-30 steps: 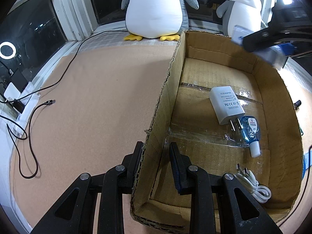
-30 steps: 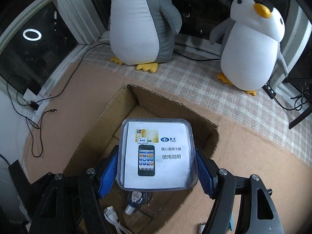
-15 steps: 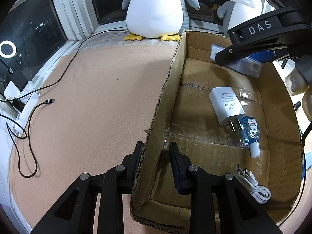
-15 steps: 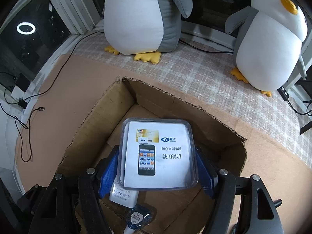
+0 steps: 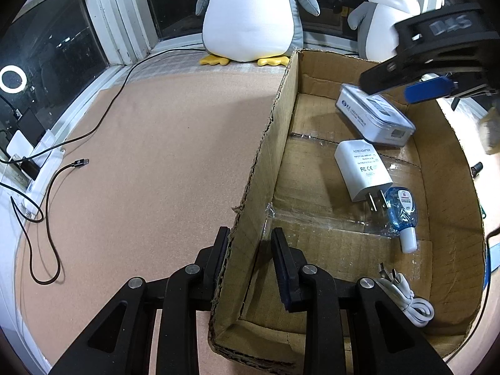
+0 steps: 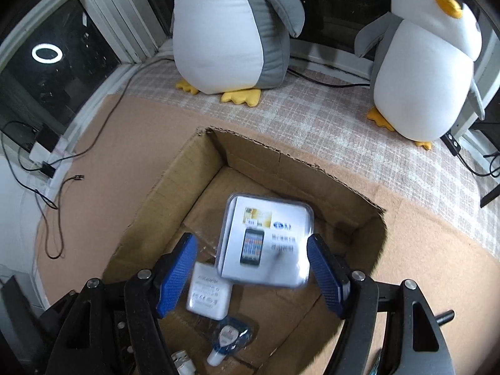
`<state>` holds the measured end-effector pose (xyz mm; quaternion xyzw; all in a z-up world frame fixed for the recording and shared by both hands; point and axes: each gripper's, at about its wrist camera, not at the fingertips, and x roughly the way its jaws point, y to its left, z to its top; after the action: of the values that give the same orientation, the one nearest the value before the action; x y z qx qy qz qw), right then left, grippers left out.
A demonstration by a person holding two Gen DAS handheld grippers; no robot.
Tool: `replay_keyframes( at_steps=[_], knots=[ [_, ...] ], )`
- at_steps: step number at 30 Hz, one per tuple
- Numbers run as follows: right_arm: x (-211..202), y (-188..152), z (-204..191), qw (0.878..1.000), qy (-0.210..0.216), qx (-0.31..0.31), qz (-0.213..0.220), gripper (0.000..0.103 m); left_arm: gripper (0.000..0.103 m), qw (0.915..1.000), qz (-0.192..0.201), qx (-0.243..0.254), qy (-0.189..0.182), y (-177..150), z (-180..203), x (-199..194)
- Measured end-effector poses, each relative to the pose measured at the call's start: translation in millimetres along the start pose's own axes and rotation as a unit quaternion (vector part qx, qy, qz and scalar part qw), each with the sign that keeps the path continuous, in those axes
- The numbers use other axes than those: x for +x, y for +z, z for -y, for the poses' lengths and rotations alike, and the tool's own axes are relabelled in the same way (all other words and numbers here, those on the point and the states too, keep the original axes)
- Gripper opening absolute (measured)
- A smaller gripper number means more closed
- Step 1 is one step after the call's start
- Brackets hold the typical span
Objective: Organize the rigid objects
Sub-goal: 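Carry the card reader into the box and open the right tool, then move the right tool back to the blue phone stand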
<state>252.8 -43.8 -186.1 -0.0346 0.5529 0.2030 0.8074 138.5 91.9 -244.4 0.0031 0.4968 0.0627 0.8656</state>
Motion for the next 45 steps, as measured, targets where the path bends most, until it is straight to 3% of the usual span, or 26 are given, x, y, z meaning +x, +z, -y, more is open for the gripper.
replay_keyframes(
  at_steps=[12, 27, 33, 39, 45],
  knots=[
    [-95.3, -43.0, 13.9, 0.998, 0.037, 0.016, 0.050, 0.069, 0.029, 1.0000, 0.002, 0.001, -0.001, 0.1, 0.2, -0.5],
    [-212.8, -151.1, 94.2, 0.991, 0.010, 0.088, 0.105, 0.069, 0.029, 0.9999, 0.005, 0.009, 0.004, -2.6, 2.6, -1.4],
    [-198.8, -194.8, 126.6, 0.991, -0.019, 0.104, 0.076, 0.069, 0.029, 0.9999, 0.005, 0.014, 0.009, -2.7, 4.8, -1.9],
    [-143.7, -226.6, 134.3, 0.998, -0.047, 0.048, 0.001, 0.069, 0.029, 0.9998, 0.004, 0.018, 0.012, -2.6, 7.4, -2.2],
    [-99.4, -235.6, 129.9, 0.993, -0.105, -0.024, -0.043, 0.069, 0.029, 0.9998, 0.000, 0.017, 0.013, -1.1, 7.4, -2.2]
  ],
)
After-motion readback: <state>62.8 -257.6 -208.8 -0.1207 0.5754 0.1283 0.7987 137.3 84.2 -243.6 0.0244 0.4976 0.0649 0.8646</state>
